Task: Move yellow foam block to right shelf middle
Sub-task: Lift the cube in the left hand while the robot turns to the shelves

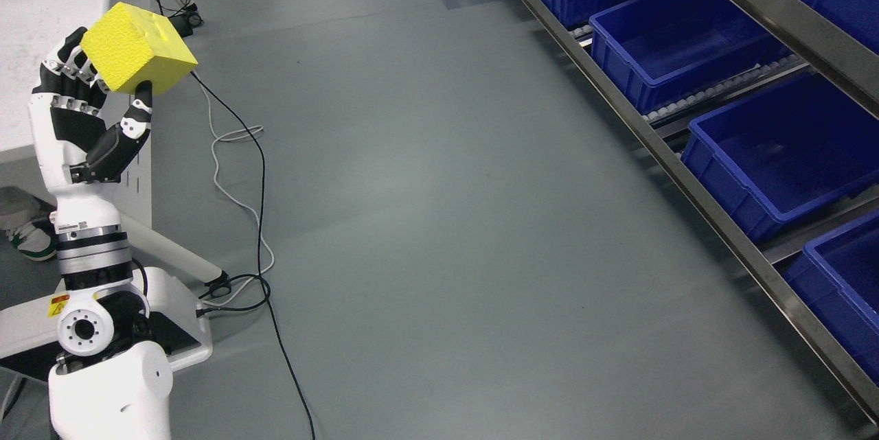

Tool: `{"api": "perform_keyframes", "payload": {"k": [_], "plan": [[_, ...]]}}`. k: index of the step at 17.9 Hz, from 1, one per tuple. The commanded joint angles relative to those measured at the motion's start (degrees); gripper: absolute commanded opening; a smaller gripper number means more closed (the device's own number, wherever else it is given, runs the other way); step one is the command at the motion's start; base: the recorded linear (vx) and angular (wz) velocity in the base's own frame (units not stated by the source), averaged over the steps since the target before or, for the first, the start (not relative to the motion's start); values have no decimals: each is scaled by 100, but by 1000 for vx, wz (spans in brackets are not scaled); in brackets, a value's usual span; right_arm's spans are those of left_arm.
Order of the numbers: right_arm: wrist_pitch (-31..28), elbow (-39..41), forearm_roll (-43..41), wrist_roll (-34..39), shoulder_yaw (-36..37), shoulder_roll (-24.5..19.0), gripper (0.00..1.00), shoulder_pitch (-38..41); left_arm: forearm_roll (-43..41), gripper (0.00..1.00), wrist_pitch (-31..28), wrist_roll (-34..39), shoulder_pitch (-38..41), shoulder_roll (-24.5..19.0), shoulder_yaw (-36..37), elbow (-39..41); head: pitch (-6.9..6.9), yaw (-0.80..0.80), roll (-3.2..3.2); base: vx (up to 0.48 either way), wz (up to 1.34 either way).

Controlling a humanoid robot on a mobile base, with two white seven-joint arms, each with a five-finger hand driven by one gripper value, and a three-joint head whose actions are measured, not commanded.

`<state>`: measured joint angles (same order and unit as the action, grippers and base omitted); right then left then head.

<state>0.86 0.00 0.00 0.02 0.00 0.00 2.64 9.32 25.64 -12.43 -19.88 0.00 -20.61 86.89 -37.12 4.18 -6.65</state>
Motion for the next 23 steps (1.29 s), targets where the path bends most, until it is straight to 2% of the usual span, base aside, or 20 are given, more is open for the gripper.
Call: {"api": "perform_keyframes", "payload": {"k": [1,23], "plan": [[2,100,18,-2,35,100,100,0,-1,1,-6,4,1,-100,-14,3,0,0,0,272,-154],[2,100,9,-2,35,100,100,0,-1,2,-6,4,1,-100,-66,-5,0,0,0,379,-119]]}}
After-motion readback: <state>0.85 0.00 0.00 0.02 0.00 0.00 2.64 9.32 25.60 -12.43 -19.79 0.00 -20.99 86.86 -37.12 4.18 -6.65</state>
